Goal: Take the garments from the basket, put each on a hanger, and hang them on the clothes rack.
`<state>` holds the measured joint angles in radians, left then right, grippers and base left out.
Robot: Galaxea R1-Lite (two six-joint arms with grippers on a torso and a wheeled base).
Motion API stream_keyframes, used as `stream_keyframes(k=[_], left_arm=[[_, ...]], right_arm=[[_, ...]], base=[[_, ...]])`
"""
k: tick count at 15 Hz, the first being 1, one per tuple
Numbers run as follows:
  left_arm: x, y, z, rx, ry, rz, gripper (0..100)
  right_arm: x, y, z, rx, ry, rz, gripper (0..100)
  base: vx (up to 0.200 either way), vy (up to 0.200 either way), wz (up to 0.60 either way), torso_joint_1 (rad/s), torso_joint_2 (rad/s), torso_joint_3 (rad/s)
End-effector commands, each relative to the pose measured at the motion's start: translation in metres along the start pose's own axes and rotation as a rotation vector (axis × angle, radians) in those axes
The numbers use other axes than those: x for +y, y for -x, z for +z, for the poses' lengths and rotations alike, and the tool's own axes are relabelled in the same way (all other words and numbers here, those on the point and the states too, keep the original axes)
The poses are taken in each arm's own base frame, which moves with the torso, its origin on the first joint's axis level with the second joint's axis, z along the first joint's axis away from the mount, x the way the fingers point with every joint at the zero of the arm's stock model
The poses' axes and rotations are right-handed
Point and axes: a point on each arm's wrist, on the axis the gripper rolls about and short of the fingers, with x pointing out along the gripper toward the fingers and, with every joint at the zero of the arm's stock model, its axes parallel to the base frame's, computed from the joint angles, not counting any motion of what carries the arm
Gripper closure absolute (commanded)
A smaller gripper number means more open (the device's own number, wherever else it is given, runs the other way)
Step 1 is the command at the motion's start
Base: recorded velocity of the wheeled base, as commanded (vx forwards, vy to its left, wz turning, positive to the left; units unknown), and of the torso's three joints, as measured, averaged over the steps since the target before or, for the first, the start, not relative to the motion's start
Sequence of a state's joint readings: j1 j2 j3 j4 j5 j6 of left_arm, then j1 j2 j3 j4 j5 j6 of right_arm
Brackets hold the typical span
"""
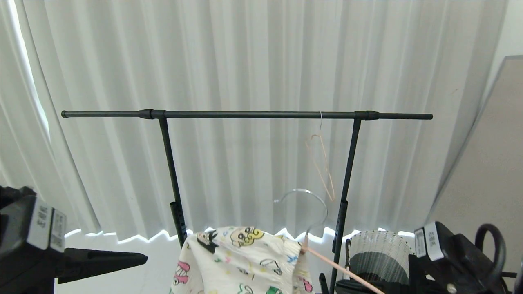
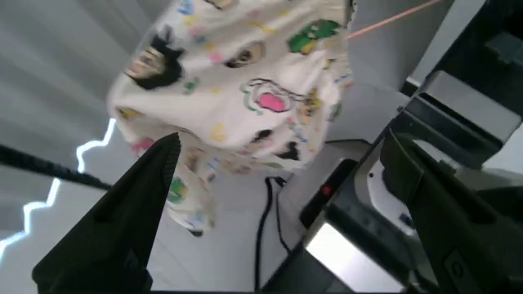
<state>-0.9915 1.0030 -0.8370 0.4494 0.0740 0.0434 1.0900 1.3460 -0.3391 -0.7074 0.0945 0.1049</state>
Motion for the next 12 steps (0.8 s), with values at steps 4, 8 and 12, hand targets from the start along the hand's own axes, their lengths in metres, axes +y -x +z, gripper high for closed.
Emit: stream_keyframes(k=[4,8,12], left_arm=[[0.008,-0.025,-0.011,-0.119,-0.127,-0.111,0],[0.006,-0.051,-0.008,-0.069,-0.204,-0.241,0],[-0.001,-0.07,-0.004,-0.067,-0.28,-0.351,0]], right_arm=[[0.011,0.029,-0.029,0.027,0.082,0.104,100],[0.012,0.03,-0.031,-0.005,0.16,0.118,100],[0.017,0.03,-0.031,-0.022,0.216,0.146,100]], base=[[0.0,0.0,0.0,0.0,0.0,0.0],[0.0,0.0,0.0,0.0,0.0,0.0],[0.0,0.0,0.0,0.0,0.0,0.0]])
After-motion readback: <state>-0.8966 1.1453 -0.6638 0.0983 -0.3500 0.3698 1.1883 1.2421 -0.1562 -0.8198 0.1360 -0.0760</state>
